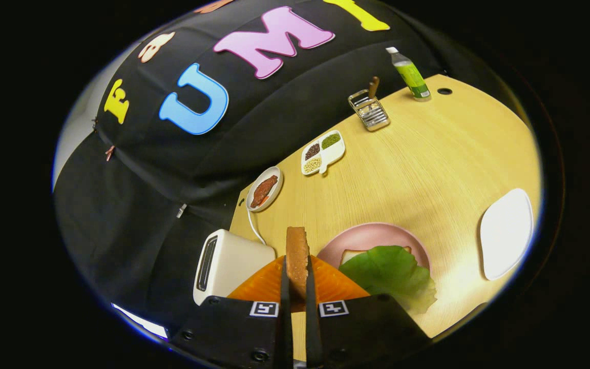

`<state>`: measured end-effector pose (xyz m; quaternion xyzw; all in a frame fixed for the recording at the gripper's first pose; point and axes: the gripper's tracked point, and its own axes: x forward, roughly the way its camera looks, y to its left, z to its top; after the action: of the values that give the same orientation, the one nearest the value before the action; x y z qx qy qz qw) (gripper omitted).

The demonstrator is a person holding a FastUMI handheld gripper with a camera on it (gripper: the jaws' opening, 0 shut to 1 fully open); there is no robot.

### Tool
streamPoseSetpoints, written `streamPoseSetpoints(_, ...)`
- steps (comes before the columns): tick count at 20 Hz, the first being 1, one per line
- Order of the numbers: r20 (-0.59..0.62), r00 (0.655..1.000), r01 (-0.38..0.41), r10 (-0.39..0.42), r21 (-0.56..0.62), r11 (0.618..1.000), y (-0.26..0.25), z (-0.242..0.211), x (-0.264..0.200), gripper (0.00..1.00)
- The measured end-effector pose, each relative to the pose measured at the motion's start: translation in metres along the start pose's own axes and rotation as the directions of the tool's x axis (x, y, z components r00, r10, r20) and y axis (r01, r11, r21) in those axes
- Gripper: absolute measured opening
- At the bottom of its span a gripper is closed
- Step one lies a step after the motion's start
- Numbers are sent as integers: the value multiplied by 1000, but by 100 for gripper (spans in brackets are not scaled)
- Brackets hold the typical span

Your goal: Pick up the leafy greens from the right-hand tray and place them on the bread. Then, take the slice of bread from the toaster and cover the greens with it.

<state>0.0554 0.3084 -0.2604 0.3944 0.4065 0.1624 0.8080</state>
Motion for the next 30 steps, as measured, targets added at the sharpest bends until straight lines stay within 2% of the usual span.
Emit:
streamPoseSetpoints(4, 3, 998, 61, -62, 79, 995, -38, -14, 15, 14)
streamPoseSetpoints(13, -39, 978, 203, -204, -40, 978, -96, -39, 22, 14)
streamPoseSetpoints(15, -55, 970, 234, -238, -78, 969, -109, -43, 26, 19)
streamPoseSetpoints(17, -66, 955, 280, -289, -117, 953, -118, -33, 23, 35)
streamPoseSetpoints(18, -71, 953, 283, -294, -136, 950, -120, -34, 21, 49)
streamPoseSetpoints(23, -73, 945, 283, -320, -314, 907, -124, -27, 23, 61)
streamPoseSetpoints(25, -88, 949, 260, -304, -332, 907, -119, -25, 23, 68)
streamPoseSetpoints(27, -75, 957, 239, -279, -335, 911, -109, -23, 22, 83)
streamPoseSetpoints(28, -57, 961, 236, -272, -346, 908, -106, -20, 18, 96)
streamPoseSetpoints(30, -23, 969, 221, -246, -369, 903, -98, -14, 11, 98)
